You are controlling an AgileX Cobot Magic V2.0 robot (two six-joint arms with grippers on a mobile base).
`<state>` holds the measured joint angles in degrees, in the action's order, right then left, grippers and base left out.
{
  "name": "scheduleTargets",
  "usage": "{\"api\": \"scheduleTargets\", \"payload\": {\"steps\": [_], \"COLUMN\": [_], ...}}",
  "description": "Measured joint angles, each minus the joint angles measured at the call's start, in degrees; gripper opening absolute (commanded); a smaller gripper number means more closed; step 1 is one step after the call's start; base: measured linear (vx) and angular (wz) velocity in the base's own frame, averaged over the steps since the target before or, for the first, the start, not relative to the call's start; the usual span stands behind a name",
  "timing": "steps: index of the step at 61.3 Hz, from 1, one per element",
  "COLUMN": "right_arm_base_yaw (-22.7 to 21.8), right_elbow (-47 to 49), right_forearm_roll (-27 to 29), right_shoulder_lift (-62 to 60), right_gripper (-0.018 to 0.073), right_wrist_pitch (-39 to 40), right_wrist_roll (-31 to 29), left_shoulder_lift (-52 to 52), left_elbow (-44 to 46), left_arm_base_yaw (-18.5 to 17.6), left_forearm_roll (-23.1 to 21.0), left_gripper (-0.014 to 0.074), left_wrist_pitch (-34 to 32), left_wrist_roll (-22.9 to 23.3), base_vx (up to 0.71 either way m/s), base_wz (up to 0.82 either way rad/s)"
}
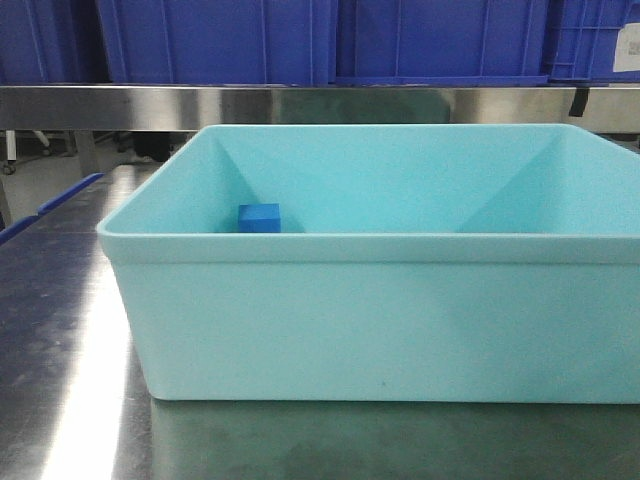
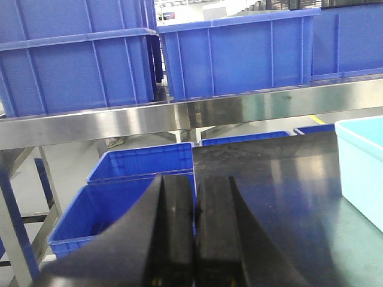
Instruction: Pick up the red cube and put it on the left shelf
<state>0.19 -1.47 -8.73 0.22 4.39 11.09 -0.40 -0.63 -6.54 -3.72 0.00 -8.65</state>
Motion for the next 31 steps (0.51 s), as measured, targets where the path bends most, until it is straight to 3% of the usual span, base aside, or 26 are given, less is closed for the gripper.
{"api": "scheduleTargets", "payload": {"steps": [12,31], "right_arm_base_yaw": [0.0,0.59], "right_elbow": [9.11,34.88], "right_forearm_roll": [0.0,0.0], "right_shoulder_lift": [12.68,42.54], "right_gripper": [0.0057,0.0057], "right_wrist_pitch": [-4.97,-9.11], "right_wrist_roll": [0.0,2.66], "left_shoulder_lift": [0.0,0.0], "left_elbow": [0.0,0.0], "left_arm_base_yaw": [0.0,0.0], "left_forearm_roll": [0.0,0.0], "left_gripper": [0.0106,0.0106], "left_wrist_pitch": [0.0,0.0], "left_wrist_roll": [0.0,0.0], "base_vx": [0.0,-0.01], "base_wz": [0.01,-0.06]}}
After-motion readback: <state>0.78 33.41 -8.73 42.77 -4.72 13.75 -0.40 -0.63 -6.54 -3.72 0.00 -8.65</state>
